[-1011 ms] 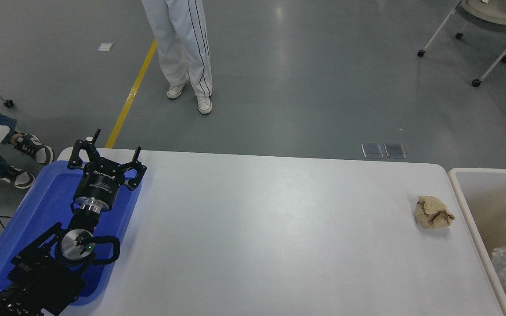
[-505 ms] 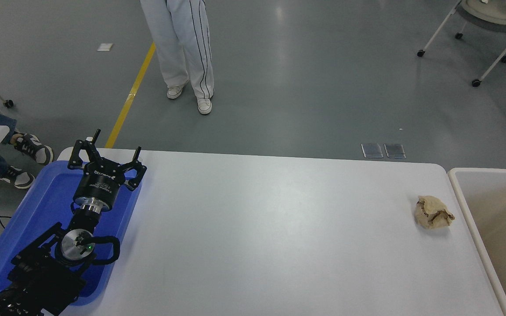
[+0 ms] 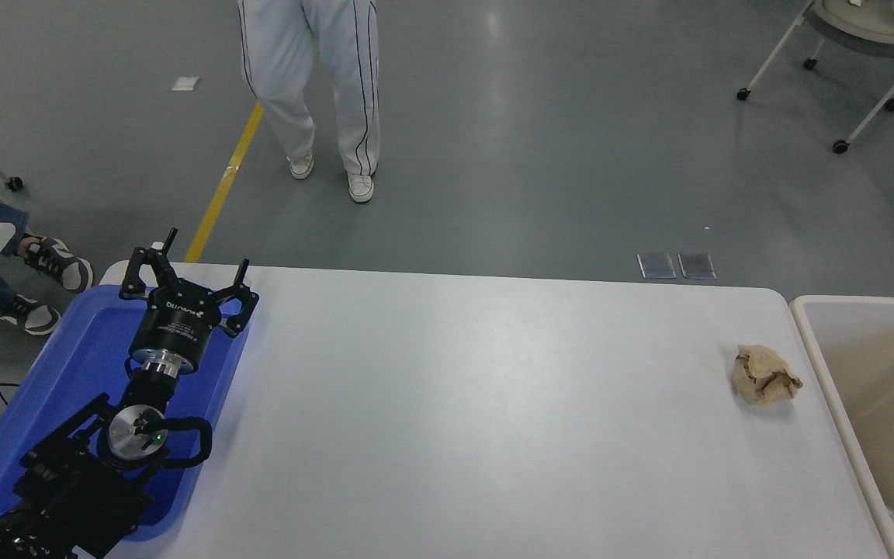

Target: Pick up foil plate and place in dustbin

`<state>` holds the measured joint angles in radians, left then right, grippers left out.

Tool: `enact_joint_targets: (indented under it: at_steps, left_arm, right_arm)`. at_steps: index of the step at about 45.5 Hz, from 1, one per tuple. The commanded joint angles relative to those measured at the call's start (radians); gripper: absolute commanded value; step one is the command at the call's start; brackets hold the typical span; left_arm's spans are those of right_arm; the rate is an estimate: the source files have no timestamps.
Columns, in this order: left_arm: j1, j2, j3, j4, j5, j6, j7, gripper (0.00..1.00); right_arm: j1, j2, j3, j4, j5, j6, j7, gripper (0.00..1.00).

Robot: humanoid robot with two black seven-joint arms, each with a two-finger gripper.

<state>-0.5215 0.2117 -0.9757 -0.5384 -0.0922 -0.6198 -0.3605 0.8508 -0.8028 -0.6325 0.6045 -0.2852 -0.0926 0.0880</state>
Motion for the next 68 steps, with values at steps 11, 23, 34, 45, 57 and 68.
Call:
enact_joint_targets:
  at_steps: [11,23,34,45,57,68]
  left_arm:
    - [-0.002,0.000,0.000,0.000,0.000,0.000,0.000,1.00]
    - [-0.002,0.000,0.000,0.000,0.000,0.000,0.002,1.00]
    - [-0.002,0.000,0.000,0.000,0.000,0.000,0.000,1.00]
    - [-0.002,0.000,0.000,0.000,0.000,0.000,0.002,1.00]
    - [0.000,0.000,0.000,0.000,0.000,0.000,0.000,1.00]
    - [0.000,0.000,0.000,0.000,0.000,0.000,0.000,1.00]
  right_arm:
    - [0.589,0.019,-0.556,0.454,0.006,0.278,0.001,1.00]
    - [0.820,0.074,-0.618,0.478,-0.011,0.733,0.001,1.00]
    - [0.895,0.163,-0.619,0.482,-0.011,0.878,0.001,1.00]
    - [1.031,0.252,-0.627,0.589,-0.011,0.878,0.001,1.00]
    - [1.232,0.313,-0.628,0.709,-0.005,0.878,0.001,1.00]
    - [1.326,0.324,-0.627,0.713,-0.003,0.878,0.001,1.00]
